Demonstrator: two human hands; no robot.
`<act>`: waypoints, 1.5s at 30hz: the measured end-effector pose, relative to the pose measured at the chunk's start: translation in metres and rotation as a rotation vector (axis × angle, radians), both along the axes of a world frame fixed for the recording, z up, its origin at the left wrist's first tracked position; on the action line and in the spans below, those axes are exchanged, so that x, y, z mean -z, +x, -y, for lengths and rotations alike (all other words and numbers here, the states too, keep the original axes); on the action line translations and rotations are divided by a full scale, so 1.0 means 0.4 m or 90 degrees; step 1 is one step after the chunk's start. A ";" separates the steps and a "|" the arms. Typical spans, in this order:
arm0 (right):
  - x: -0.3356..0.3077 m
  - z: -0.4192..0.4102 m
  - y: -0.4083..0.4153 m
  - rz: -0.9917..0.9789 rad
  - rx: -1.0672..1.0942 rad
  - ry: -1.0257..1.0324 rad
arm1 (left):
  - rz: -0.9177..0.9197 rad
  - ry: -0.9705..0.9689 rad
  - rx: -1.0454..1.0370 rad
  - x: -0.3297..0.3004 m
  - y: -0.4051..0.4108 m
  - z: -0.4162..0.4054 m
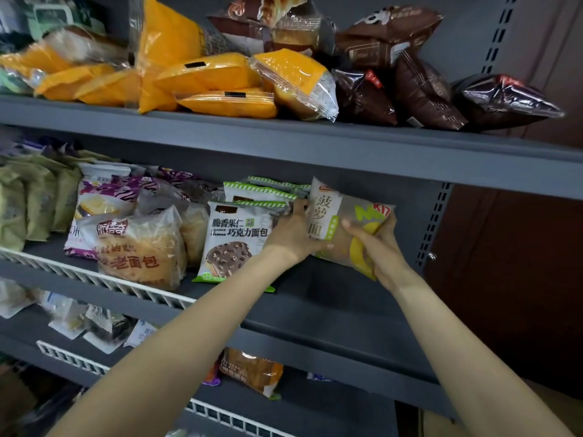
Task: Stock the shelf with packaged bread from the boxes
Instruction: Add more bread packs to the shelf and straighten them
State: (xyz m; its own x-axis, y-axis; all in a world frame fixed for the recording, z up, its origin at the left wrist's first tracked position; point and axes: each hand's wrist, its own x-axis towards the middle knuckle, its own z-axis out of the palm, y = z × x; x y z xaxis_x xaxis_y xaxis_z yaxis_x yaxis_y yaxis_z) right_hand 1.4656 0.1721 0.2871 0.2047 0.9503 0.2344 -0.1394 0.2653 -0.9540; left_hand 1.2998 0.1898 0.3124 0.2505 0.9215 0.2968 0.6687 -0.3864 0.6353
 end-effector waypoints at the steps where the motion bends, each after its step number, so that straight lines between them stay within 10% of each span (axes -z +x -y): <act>1: 0.010 -0.006 -0.008 0.046 0.035 0.020 | -0.055 0.021 -0.016 0.003 0.007 0.002; 6: 0.072 -0.045 -0.046 0.287 0.128 0.027 | -0.292 0.109 -0.058 0.031 0.018 -0.013; 15: 0.050 -0.037 -0.082 0.890 0.297 0.085 | -0.236 0.026 -0.036 0.026 0.015 -0.023; 27: -0.105 0.057 -0.517 0.715 0.028 0.201 | -0.076 0.241 -0.275 -0.087 -0.442 0.122; 45: 0.134 0.021 -1.929 0.742 -0.344 0.192 | -0.046 -0.024 -0.571 0.188 -1.781 0.241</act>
State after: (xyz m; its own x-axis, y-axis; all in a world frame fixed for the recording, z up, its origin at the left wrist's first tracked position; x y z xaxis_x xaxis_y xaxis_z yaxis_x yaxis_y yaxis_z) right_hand 0.6940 0.1638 0.2336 -0.6464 0.7276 0.2299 0.5634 0.6583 -0.4993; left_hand 0.5874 0.0935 0.2372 -0.5506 0.7885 0.2739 0.7479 0.3203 0.5814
